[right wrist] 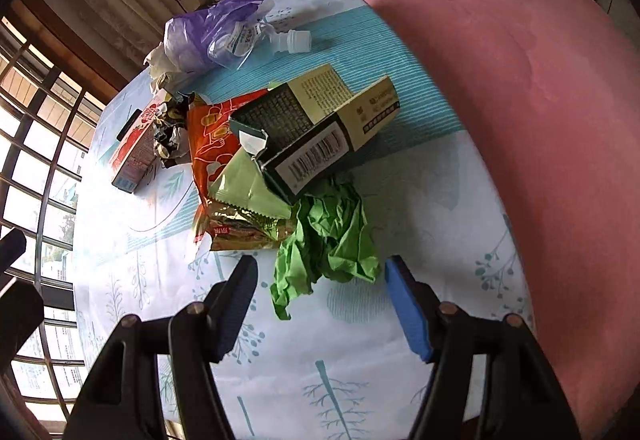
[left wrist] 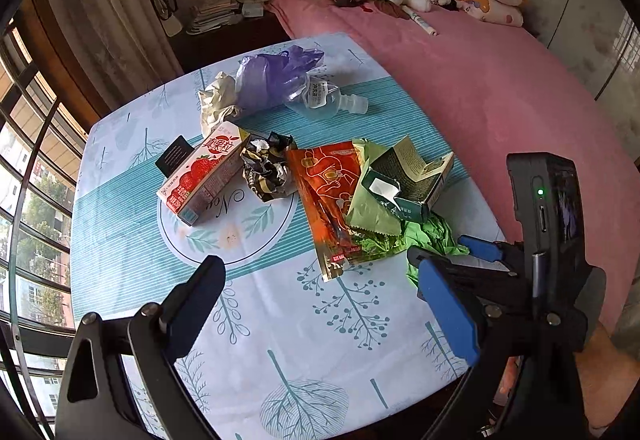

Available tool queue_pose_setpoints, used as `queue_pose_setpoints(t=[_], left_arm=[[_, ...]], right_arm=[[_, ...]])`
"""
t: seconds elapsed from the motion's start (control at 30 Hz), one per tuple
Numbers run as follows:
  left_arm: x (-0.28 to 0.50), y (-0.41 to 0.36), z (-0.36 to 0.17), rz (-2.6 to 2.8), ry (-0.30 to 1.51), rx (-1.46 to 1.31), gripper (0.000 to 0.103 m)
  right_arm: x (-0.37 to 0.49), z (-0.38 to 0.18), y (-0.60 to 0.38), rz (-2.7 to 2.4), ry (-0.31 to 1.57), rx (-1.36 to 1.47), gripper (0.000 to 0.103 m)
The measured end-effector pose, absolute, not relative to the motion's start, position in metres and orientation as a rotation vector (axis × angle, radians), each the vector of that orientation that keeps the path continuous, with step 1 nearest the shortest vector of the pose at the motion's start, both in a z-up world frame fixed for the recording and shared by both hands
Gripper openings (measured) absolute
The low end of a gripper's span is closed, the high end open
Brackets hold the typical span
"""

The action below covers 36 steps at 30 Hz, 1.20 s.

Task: Collect trash
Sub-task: 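Grasp the green crumpled wrapper with the right tool while the left grasps the green box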

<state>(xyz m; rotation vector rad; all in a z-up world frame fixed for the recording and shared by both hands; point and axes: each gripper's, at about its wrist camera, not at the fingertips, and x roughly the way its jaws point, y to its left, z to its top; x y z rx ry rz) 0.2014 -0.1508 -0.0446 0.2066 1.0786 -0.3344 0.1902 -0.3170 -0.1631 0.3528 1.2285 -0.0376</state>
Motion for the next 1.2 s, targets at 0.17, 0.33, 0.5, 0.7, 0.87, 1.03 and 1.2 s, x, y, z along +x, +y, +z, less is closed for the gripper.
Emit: queue_pose_setpoints(t=[0.17,0.33,0.5,0.7,0.87,1.03,1.2], left_arm=[[0.216,-0.172,-0.060,-0.309,1.133,0.209,0.096],[0.227,-0.205,-0.075,-0.341,1.150,0.263,0.096],[0.236,-0.245,-0.092,-0.396,1.154,0.340,0.096],[0.247,-0.290,-0.118,-0.456,1.186,0.444,0.096],[0.259,-0.303,-0.131,-0.477,1.229,0.453,0.096],[0.278,-0.300,-0.141,-0.486,1.304,0.414,0.083],[0.291,-0.291,-0.154,-0.504,1.385,0.383,0.070]], right_arm=[[0.200,-0.182,-0.323,0.087,1.280,0.340,0.042],[0.189,-0.182,-0.342,0.181,1.310,0.374,0.032],[0.174,-0.182,-0.371,0.166,1.316,0.419,0.031],[0.163,-0.181,-0.406,0.103,1.288,0.465,0.031],[0.160,-0.183,-0.423,0.083,1.271,0.510,0.031],[0.162,-0.183,-0.426,0.091,1.260,0.515,0.031],[0.164,-0.186,-0.426,0.101,1.250,0.534,0.031]])
